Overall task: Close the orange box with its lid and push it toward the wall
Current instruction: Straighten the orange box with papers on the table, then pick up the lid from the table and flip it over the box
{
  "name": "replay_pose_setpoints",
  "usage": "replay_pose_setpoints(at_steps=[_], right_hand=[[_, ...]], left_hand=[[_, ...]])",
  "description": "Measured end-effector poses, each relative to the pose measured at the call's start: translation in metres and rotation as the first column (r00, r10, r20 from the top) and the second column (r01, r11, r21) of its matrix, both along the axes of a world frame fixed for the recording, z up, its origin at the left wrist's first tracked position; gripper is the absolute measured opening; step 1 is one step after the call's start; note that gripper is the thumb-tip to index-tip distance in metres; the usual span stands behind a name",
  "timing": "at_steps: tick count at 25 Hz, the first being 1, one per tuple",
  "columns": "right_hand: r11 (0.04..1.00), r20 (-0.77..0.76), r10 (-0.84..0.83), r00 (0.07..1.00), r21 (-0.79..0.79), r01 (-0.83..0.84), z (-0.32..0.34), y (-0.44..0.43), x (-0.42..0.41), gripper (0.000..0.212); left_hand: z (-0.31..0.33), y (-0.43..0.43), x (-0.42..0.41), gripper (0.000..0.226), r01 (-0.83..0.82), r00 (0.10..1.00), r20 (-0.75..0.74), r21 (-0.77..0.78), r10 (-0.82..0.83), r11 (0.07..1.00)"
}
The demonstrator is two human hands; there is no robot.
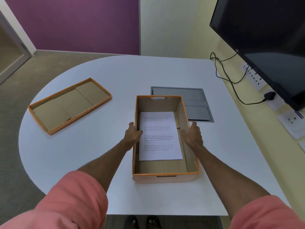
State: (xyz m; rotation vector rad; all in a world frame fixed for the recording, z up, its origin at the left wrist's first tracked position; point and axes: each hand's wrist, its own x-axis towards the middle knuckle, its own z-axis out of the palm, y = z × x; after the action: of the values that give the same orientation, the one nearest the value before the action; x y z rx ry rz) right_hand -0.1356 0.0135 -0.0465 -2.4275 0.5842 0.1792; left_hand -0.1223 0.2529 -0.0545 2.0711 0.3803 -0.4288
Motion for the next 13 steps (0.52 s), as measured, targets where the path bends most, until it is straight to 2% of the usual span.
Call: replay_pose_setpoints(at_steps=[3,6,11,13], right_hand=[[0.955,0.096,0.132,0.987,-0.277,-0.101,0.008,0.007,0.004,0.075],[0.882,0.145,0.275,0.951,-0.431,-0.189,0.019,0.02,0.014,0.074],[0.827,0.115,0.414,0.903,-0.461,-0.321,0.037,0.06,0.035,0.08],[0.814,0.128,0.453,0.882,-0.463,-0.35,0.042,0.078,0.043,0.079]], left_hand=[[0.01,0.006,0.004,0.068,0.072,0.992,0.096,0.123,-0.084,0.99],[0.024,0.015,0.009,0.071,0.128,0.967,0.185,0.237,-0.174,0.963],[0.056,0.035,0.025,0.068,0.165,0.913,0.271,0.439,-0.305,0.883],[0.066,0.045,0.032,0.067,0.163,0.901,0.264,0.53,-0.345,0.832]])
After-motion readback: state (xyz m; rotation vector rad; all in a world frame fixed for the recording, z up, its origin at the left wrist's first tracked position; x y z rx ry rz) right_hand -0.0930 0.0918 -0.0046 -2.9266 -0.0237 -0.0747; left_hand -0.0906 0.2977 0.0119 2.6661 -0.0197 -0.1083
